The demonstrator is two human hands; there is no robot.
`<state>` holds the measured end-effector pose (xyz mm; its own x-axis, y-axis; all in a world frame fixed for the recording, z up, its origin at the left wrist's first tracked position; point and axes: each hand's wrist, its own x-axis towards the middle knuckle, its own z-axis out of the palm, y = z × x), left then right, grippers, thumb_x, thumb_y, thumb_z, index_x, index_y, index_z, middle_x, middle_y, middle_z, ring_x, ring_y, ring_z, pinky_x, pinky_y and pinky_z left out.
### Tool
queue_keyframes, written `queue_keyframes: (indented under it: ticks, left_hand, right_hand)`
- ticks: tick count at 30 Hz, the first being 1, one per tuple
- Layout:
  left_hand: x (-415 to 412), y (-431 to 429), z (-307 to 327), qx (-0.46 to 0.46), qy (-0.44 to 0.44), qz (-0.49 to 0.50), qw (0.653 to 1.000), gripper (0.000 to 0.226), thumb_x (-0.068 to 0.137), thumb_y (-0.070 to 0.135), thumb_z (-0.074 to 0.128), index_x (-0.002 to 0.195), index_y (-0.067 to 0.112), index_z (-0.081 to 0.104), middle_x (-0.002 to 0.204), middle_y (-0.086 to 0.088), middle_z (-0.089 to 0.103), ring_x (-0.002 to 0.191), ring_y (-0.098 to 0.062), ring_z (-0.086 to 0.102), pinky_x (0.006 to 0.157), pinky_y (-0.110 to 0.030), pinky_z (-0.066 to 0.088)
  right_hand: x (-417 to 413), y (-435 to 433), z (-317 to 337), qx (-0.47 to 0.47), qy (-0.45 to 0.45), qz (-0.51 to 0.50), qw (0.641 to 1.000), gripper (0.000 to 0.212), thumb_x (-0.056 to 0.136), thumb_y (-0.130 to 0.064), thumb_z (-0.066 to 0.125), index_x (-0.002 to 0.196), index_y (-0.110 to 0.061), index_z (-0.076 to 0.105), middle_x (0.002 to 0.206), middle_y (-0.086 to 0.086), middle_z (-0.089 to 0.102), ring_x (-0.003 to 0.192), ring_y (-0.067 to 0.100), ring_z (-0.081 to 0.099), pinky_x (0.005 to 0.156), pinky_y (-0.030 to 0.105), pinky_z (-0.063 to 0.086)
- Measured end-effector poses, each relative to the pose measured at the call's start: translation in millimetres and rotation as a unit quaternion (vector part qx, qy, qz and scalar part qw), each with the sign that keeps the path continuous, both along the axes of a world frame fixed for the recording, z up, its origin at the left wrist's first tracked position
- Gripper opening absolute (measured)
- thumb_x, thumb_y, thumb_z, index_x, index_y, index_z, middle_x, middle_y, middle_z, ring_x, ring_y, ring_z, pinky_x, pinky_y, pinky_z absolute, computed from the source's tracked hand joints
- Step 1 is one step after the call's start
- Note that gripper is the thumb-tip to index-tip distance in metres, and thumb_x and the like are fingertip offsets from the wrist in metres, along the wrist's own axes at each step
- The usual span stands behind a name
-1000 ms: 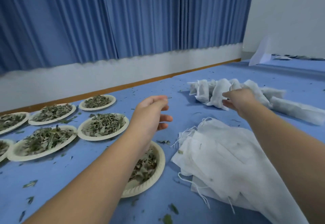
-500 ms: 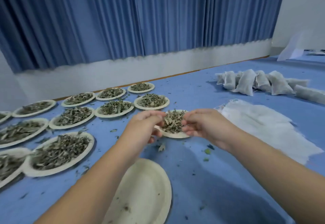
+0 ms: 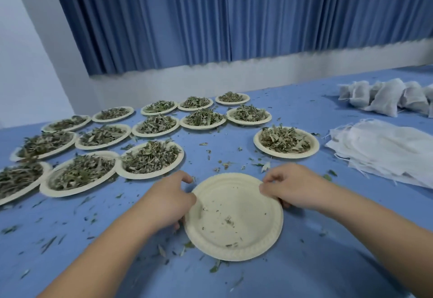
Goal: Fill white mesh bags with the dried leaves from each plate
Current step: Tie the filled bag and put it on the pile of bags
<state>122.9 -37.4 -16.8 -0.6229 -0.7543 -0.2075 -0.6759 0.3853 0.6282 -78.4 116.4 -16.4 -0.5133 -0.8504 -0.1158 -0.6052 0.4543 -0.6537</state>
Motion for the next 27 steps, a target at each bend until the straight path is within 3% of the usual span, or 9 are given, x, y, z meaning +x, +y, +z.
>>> queue_keyframes:
  ticks: [3, 5, 9, 11, 13, 16, 19, 23, 27]
  left_hand:
    - [-13, 0, 9, 0.082, 0.136, 0.047, 0.986, 0.032, 0.09, 0.007, 0.057, 0.118, 0.023, 0.052, 0.061, -0.009, 0.066, 0.041, -0.022, 0.056, 0.043, -0.027, 0.044]
    - [-30, 2, 16, 0.116, 0.218, 0.064, 0.967, 0.032, 0.09, 0.004, 0.059, 0.117, 0.019, 0.054, 0.059, -0.01, 0.061, 0.038, -0.021, 0.05, 0.039, -0.025, 0.041]
    - [-81, 6, 25, 0.147, 0.328, 0.068, 0.931, 0.029, 0.09, 0.007, 0.061, 0.116, 0.02, 0.057, 0.056, -0.006, 0.059, 0.036, -0.018, 0.047, 0.041, -0.024, 0.042]
    - [-113, 6, 27, 0.157, 0.378, 0.078, 0.909, 0.026, 0.092, 0.012, 0.06, 0.115, 0.023, 0.057, 0.072, -0.006, 0.066, 0.039, -0.018, 0.053, 0.052, -0.03, 0.047]
    - [-136, 4, 22, 0.144, 0.423, 0.088, 0.89, 0.023, 0.094, 0.014, 0.056, 0.114, 0.025, 0.057, 0.092, -0.006, 0.065, 0.046, -0.017, 0.06, 0.052, -0.032, 0.05]
    - [-160, -2, -5, 0.072, 0.42, 0.106, 0.899, 0.019, 0.098, 0.019, 0.05, 0.11, 0.031, 0.059, 0.089, -0.004, 0.061, 0.045, -0.008, 0.054, 0.047, -0.031, 0.044]
    - [-167, -9, -28, 0.047, 0.384, 0.124, 0.914, 0.022, 0.098, 0.02, 0.047, 0.107, 0.034, 0.061, 0.077, 0.0, 0.057, 0.037, -0.008, 0.038, 0.039, -0.024, 0.034]
    - [-173, -16, -36, 0.051, 0.376, 0.126, 0.916, 0.024, 0.097, 0.016, 0.048, 0.098, 0.035, 0.062, 0.068, 0.002, 0.051, 0.034, -0.005, 0.03, 0.033, -0.02, 0.029]
    - [-177, -19, -43, 0.034, 0.357, 0.121, 0.926, 0.025, 0.096, 0.015, 0.048, 0.094, 0.036, 0.062, 0.055, 0.015, 0.05, 0.036, -0.005, 0.035, 0.035, -0.018, 0.031]
  right_hand:
    - [-11, 8, 7, -0.034, -0.075, -0.012, 0.997, 0.014, 0.084, -0.027, 0.063, 0.088, -0.016, 0.069, 0.055, -0.006, 0.061, 0.05, 0.011, 0.055, 0.05, 0.024, 0.041]
    - [-25, 13, 13, -0.077, -0.13, -0.025, 0.988, 0.01, 0.084, -0.021, 0.065, 0.091, -0.017, 0.071, 0.062, 0.005, 0.062, 0.051, 0.014, 0.054, 0.048, 0.026, 0.042]
    - [-67, 18, 24, -0.151, -0.199, -0.094, 0.964, 0.01, 0.082, -0.008, 0.067, 0.091, -0.007, 0.072, 0.071, 0.01, 0.065, 0.059, 0.018, 0.055, 0.052, 0.026, 0.049]
    - [-96, 18, 29, -0.176, -0.209, -0.146, 0.951, 0.012, 0.081, -0.004, 0.066, 0.092, 0.001, 0.069, 0.074, 0.013, 0.063, 0.064, 0.021, 0.054, 0.054, 0.027, 0.051]
    - [-122, 17, 37, -0.204, -0.22, -0.189, 0.935, 0.008, 0.08, 0.0, 0.064, 0.086, 0.007, 0.065, 0.069, 0.015, 0.056, 0.058, 0.021, 0.05, 0.047, 0.025, 0.048]
    - [-172, 12, 47, -0.233, -0.226, -0.258, 0.91, 0.008, 0.081, 0.004, 0.064, 0.077, 0.001, 0.058, 0.059, 0.01, 0.047, 0.045, 0.017, 0.044, 0.038, 0.02, 0.043]
    - [-223, 4, 45, -0.245, -0.26, -0.308, 0.882, 0.007, 0.086, 0.004, 0.06, 0.092, 0.004, 0.057, 0.066, 0.012, 0.051, 0.049, 0.016, 0.048, 0.037, 0.018, 0.045]
    - [-273, -23, 24, -0.24, -0.291, -0.372, 0.848, 0.012, 0.091, 0.004, 0.053, 0.102, 0.001, 0.05, 0.078, 0.016, 0.053, 0.031, 0.014, 0.052, 0.032, 0.016, 0.041]
    - [-305, -53, 4, -0.22, -0.311, -0.417, 0.825, 0.016, 0.092, -0.001, 0.057, 0.108, -0.001, 0.052, 0.078, 0.014, 0.057, 0.054, 0.02, 0.059, 0.034, 0.02, 0.047]
